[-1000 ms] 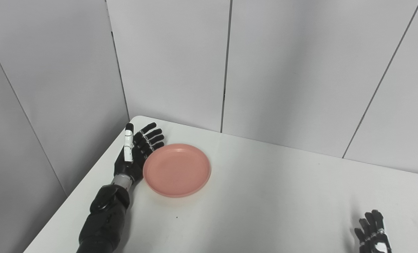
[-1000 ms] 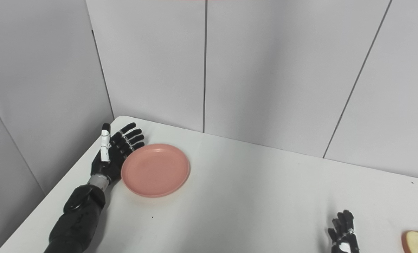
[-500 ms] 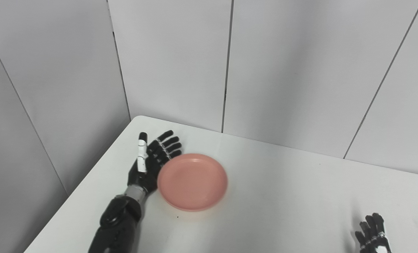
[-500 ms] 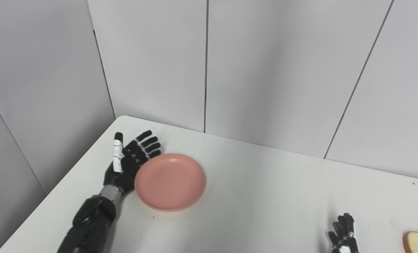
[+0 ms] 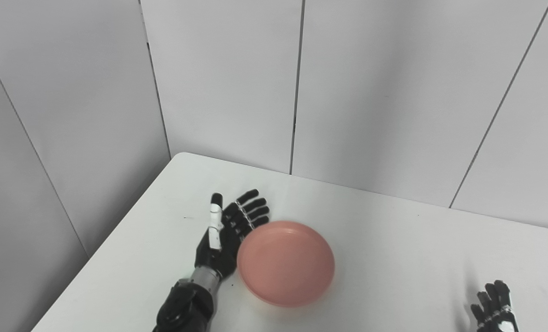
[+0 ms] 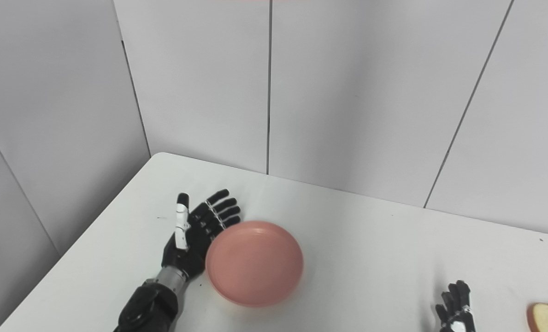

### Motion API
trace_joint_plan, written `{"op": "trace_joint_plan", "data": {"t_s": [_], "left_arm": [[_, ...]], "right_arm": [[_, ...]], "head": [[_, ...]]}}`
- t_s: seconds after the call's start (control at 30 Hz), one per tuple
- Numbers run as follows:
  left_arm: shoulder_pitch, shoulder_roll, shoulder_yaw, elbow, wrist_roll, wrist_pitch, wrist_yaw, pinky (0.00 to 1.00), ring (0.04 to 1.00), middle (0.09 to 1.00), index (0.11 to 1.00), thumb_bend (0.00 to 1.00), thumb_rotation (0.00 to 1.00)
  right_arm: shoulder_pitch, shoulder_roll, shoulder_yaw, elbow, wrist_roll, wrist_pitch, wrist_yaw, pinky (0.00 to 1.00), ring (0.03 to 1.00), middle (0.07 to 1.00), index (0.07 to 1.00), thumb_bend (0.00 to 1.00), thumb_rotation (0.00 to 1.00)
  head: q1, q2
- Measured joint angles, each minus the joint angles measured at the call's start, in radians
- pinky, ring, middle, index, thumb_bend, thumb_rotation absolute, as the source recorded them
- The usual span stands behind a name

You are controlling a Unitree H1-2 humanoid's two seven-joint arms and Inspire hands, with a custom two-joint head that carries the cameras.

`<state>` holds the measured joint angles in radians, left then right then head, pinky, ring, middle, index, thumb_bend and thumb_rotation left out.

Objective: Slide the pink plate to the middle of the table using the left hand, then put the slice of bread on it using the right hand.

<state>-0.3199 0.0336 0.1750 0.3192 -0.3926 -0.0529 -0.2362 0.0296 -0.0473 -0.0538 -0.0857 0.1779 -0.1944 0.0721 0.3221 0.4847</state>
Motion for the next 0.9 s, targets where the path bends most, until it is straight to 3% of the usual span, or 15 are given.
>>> {"op": "trace_joint_plan", "data": {"t_s": [0.07,0.1,0.17,0.27,0.3,0.43,0.57,0.6,0.9], "left_arm": [[0.004,-0.005,-0.012,-0.009,0.008,0.003,0.008,0.80,0.787,0.766,0.745,0.84,1.00],[0.010,-0.005,-0.022,-0.029,0.022,0.012,0.014,0.81,0.798,0.777,0.757,0.84,1.00],[0.029,-0.006,-0.050,-0.067,0.044,0.035,0.027,0.84,0.814,0.791,0.772,0.83,1.00],[0.054,-0.013,-0.068,-0.102,0.062,0.051,0.031,0.86,0.833,0.807,0.787,0.81,1.00],[0.057,-0.015,-0.075,-0.111,0.063,0.062,0.036,0.87,0.843,0.814,0.793,0.81,1.00],[0.076,-0.026,-0.107,-0.155,0.076,0.103,0.046,0.88,0.849,0.823,0.803,0.81,1.00],[0.085,-0.054,-0.130,-0.193,0.097,0.149,0.073,0.89,0.853,0.832,0.815,0.80,1.00],[0.086,-0.056,-0.135,-0.196,0.099,0.154,0.073,0.89,0.854,0.835,0.818,0.79,1.00],[0.090,-0.107,-0.172,-0.203,0.119,0.171,0.075,0.91,0.873,0.851,0.832,0.79,1.00]], "right_arm": [[0.000,0.000,0.000,-0.007,0.000,0.006,-0.001,1.00,0.999,1.000,1.000,0.73,0.91],[0.002,0.000,0.000,-0.013,0.000,0.016,-0.002,1.00,0.999,1.000,1.000,0.72,0.92],[0.016,-0.001,0.000,-0.041,0.000,0.031,-0.005,1.00,0.992,1.000,1.000,0.68,0.91],[0.024,0.000,0.000,-0.073,0.000,0.038,-0.010,1.00,0.978,0.994,1.000,0.65,0.89],[0.024,0.000,0.000,-0.076,-0.001,0.041,-0.014,1.00,0.971,0.990,1.000,0.65,0.88],[0.027,0.005,0.001,-0.116,-0.011,0.060,-0.028,0.98,0.955,0.973,0.989,0.65,0.84],[0.025,0.009,0.005,-0.141,-0.012,0.098,-0.037,0.99,0.973,0.985,0.995,0.67,0.82],[0.026,0.009,0.006,-0.143,-0.012,0.102,-0.039,1.00,0.976,0.987,0.996,0.68,0.82],[0.008,0.014,0.005,-0.201,-0.020,0.164,-0.060,1.00,0.976,0.989,0.994,0.72,0.82]], "head": [[0.000,0.000],[-0.035,0.038],[-0.058,0.054],[-0.058,0.054],[-0.155,0.095],[-0.215,0.123],[-0.218,0.124],[-0.254,0.156],[-0.299,0.196]]}}
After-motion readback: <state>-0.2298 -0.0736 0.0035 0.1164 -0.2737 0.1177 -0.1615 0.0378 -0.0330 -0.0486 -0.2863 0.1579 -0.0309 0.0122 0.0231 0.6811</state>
